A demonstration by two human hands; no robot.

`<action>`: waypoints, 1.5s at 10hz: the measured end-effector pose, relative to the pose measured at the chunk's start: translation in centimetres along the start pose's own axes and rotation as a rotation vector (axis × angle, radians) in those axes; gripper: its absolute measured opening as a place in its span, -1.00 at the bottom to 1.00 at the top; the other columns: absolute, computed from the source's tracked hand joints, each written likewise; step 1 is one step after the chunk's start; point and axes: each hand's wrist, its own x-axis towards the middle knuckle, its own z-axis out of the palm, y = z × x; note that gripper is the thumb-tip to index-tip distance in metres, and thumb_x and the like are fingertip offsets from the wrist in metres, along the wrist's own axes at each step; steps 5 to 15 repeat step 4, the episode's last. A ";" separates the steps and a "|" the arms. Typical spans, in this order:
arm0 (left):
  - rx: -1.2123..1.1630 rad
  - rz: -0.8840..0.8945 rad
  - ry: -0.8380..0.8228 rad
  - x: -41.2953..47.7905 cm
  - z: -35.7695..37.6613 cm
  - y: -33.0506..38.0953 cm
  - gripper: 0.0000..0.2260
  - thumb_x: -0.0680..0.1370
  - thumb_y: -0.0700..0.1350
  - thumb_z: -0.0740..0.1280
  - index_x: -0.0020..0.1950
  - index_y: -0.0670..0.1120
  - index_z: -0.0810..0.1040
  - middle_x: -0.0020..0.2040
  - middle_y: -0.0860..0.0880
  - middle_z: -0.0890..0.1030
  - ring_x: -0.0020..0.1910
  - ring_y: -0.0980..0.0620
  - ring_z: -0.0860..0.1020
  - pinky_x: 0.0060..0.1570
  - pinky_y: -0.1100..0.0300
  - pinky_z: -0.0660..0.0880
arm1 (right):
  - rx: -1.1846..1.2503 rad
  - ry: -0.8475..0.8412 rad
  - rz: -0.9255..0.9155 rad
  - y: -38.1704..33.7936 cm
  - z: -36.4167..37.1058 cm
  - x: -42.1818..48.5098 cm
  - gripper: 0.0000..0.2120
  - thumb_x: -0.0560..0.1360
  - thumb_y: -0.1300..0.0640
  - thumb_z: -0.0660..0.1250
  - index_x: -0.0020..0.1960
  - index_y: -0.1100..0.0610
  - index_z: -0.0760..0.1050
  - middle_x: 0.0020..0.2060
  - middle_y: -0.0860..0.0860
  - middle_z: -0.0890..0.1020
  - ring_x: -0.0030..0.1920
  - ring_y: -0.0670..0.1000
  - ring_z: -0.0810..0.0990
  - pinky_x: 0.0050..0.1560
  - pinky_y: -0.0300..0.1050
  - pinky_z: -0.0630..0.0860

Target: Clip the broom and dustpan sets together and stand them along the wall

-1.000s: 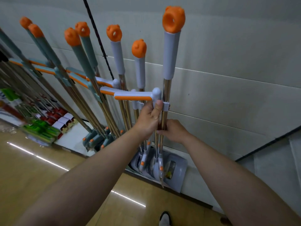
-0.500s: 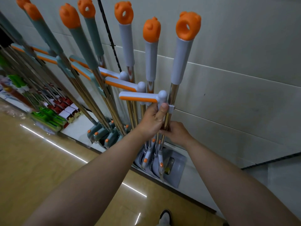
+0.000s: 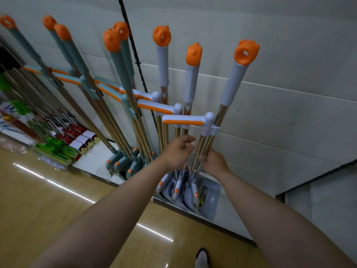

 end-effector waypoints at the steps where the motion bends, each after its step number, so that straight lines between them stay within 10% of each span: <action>1: -0.024 0.000 0.017 -1.9 -1.4 -0.6 -0.72 0.66 -0.04 0.23 0.36 -0.05 0.49 0.22 0.02 0.56 0.19 0.03 0.56 0.20 0.10 0.48 | 0.061 0.067 0.102 -0.5 -0.3 -1.2 -0.66 0.58 0.05 0.28 0.29 0.17 0.42 0.15 0.21 0.63 0.14 0.28 0.60 -0.01 -0.04 0.50; 3: -0.037 0.042 -0.040 -8.8 -5.1 -3.3 -0.74 0.66 -0.12 0.24 0.33 -0.13 0.51 0.14 -0.08 0.59 -0.01 0.05 0.63 -0.13 0.38 0.55 | 0.202 0.266 0.164 -2.8 -1.3 -6.7 -0.58 0.57 0.18 0.30 0.41 0.17 0.34 0.30 0.18 0.54 0.26 0.25 0.54 0.08 -0.06 0.43; 15: -0.046 0.034 -0.042 -13.7 -7.0 -6.5 -0.76 0.66 -0.13 0.24 0.30 -0.15 0.53 0.11 -0.10 0.59 -0.03 0.08 0.63 -0.09 0.37 0.56 | 0.266 0.287 0.168 -3.8 -0.4 -9.2 -0.53 0.57 0.15 0.30 0.45 0.15 0.30 0.33 0.14 0.51 0.24 0.23 0.57 0.24 0.00 0.47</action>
